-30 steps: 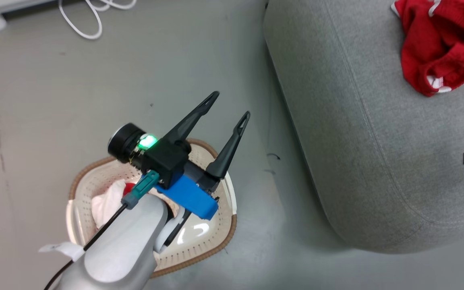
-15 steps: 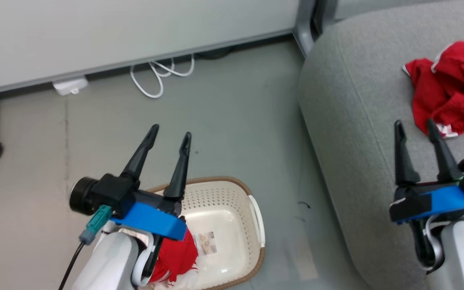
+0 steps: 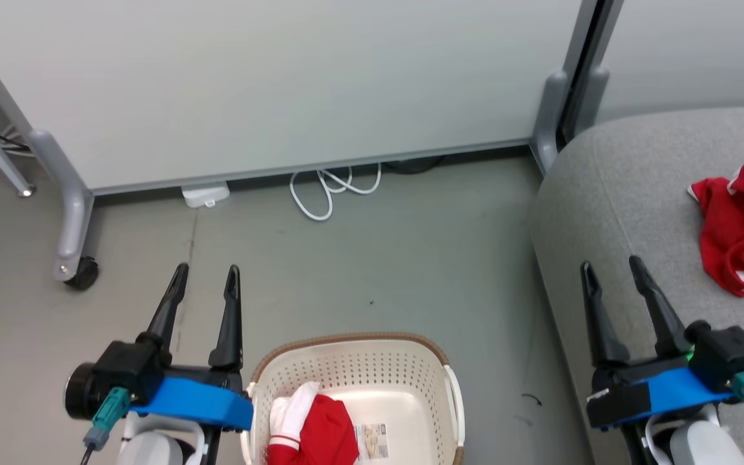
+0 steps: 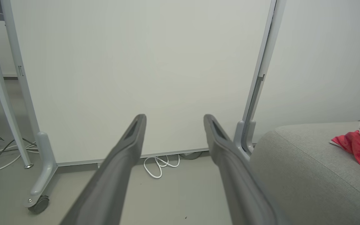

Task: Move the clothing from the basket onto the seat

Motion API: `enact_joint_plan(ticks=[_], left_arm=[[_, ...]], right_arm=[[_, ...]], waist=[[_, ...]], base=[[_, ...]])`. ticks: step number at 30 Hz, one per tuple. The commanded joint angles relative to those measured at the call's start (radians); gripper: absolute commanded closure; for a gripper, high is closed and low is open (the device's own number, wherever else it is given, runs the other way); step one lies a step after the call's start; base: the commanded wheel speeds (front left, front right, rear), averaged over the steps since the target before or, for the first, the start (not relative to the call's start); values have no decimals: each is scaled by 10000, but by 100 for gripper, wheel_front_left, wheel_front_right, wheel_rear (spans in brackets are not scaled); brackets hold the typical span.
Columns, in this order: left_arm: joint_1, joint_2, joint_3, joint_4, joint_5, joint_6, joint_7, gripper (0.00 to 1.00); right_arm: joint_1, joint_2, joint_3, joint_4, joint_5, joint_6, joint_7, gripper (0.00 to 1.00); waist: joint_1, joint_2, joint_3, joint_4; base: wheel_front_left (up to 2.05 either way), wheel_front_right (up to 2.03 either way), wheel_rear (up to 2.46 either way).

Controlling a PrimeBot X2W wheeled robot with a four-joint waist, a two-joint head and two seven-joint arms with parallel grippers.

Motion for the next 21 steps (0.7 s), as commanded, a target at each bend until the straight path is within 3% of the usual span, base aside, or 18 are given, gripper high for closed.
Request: enact_joint_plan(ticks=[1,21], left_arm=[[216,-38,140,-1,119,-74,-43,0],[1270,-229,833,-19,706,-298,-43,0]], right_arm=[[312,69,4,-103,-80,5,-6,0],[1608,385,301,-503,-217,5,-6,0]], waist=[[3,0,-361,198],[3,0,-936,347]], base=[[0,0,0],[0,0,0]])
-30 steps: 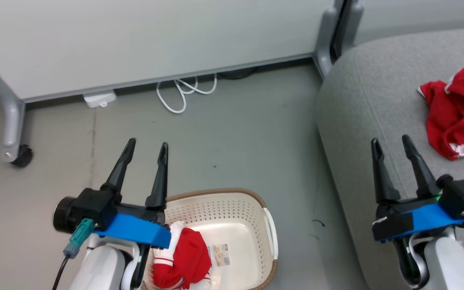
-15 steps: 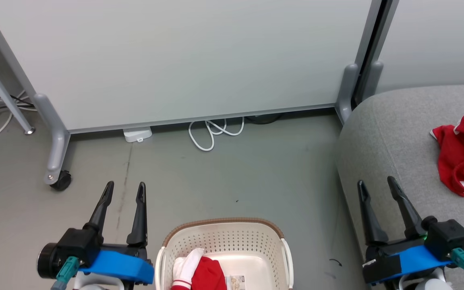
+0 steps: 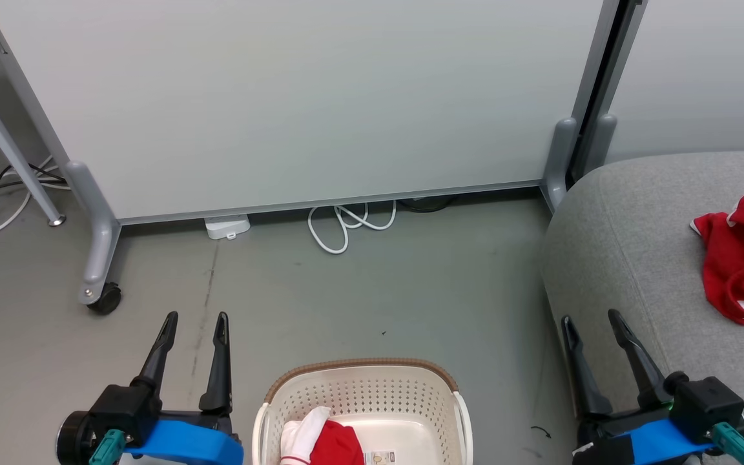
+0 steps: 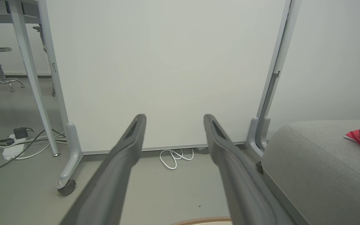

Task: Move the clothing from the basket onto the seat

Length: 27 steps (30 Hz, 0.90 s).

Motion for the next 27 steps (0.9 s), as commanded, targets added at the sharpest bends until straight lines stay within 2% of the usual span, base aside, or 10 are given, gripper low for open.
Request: enact_joint_plan(ticks=[1,19,27], left_arm=[[54,-2,73,2,71,-47,-45,0],[-119,-96,108,133,171,-66,-44,0],[-1262,329,-840,1035,3,-69,-44,0]], right_arm=[[168,38,23,10,13,5,-6,0],[136,57,86,-9,155,5,-6,0],[-402,54,158,-114,108,5,-5,0]], waist=[[1,-1,-6,-13],[1,-1,40,-115],[1,-1,599,-374]], base=[[0,0,0],[0,0,0],[0,0,0]])
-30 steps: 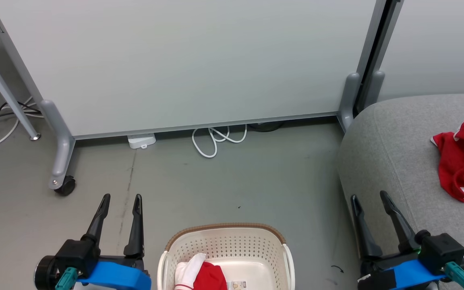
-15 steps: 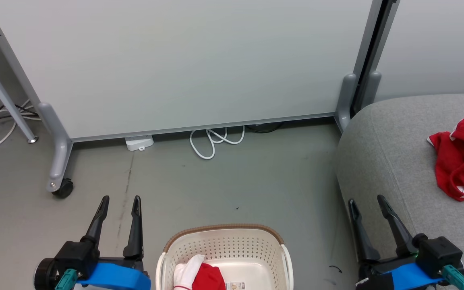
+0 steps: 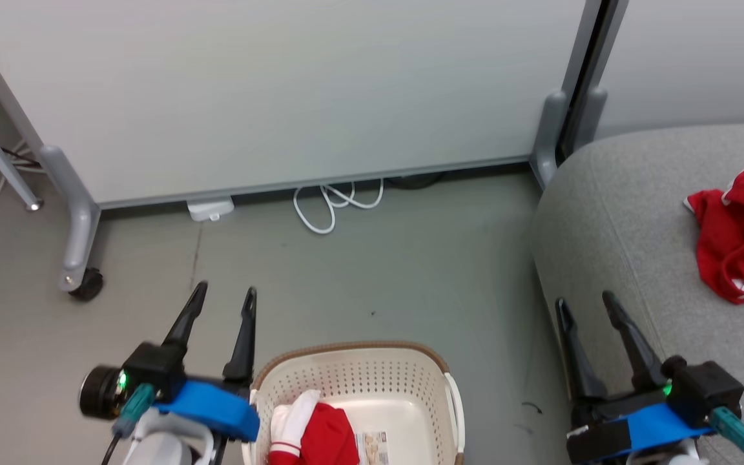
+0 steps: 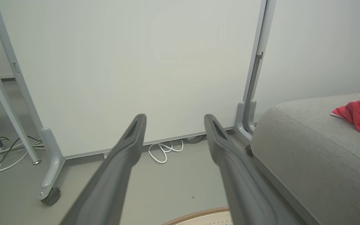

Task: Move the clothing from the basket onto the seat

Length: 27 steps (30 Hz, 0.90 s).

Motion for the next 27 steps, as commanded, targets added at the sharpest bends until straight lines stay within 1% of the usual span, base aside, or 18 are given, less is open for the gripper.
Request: enact_joint_plan(ticks=[1,3,4,7,14,18,27], left_arm=[[-414,89,-158,136,-25,-20,-44,0],[-942,224,-600,521,-36,-20,-41,0],[-1514,352,-1089,951,-101,-19,-36,0],[-2411,576,-1903,1664,-171,-16,-36,0],[-4067,921,-3608,3459,-527,-17,-38,0],[-4872,1046,-4772,4548,-599,-16,-38,0],[-6455,1069,-7382,6802,-798,-16,135,0]], right_arm=[[-259,10,-19,-90,-90,5,-5,0],[-438,10,-38,-179,-169,5,-5,0],[-646,10,-52,-252,-229,5,-5,0],[-1024,10,-36,-366,-308,5,-5,0],[-1941,7,118,-658,-401,5,-5,0],[-2414,8,221,-788,-410,5,-5,0],[-3323,9,384,-1166,-487,5,-5,0]], waist=[[-1,0,326,-103],[-1,0,721,-170],[-1,0,1104,-243],[-1,0,1721,-378],[-1,0,3222,-804],[-1,0,3994,-1047],[-1,0,5680,-1531]], base=[[0,0,0],[0,0,0],[0,0,0],[0,0,0],[0,0,0],[0,0,0],[0,0,0]])
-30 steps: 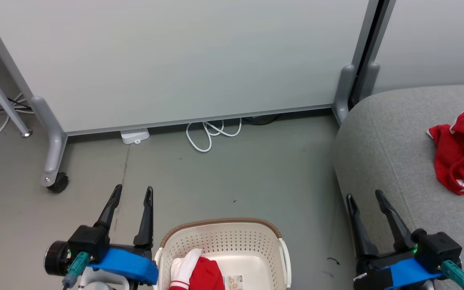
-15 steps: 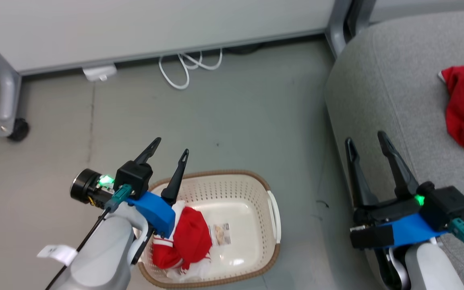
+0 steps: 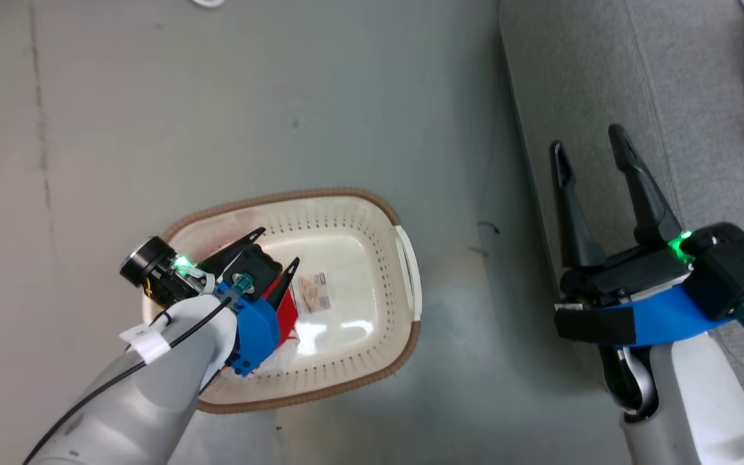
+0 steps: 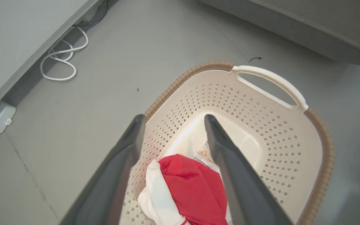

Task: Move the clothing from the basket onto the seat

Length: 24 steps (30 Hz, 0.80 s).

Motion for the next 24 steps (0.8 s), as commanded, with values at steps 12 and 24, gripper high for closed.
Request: enact_joint_plan(ticks=[12,24], left_arm=[[-1531,26,-2809,1789,-255,-9,1516,0],[-2400,328,-3551,2449,404,-9,3399,0]], right_arm=[[-852,10,-17,-630,141,5,-7,0],[-992,10,-28,-1109,89,5,-5,0]], waist=[[-3,0,2447,-682],[-3,0,3437,-854]], base=[[0,0,0],[0,0,0]])
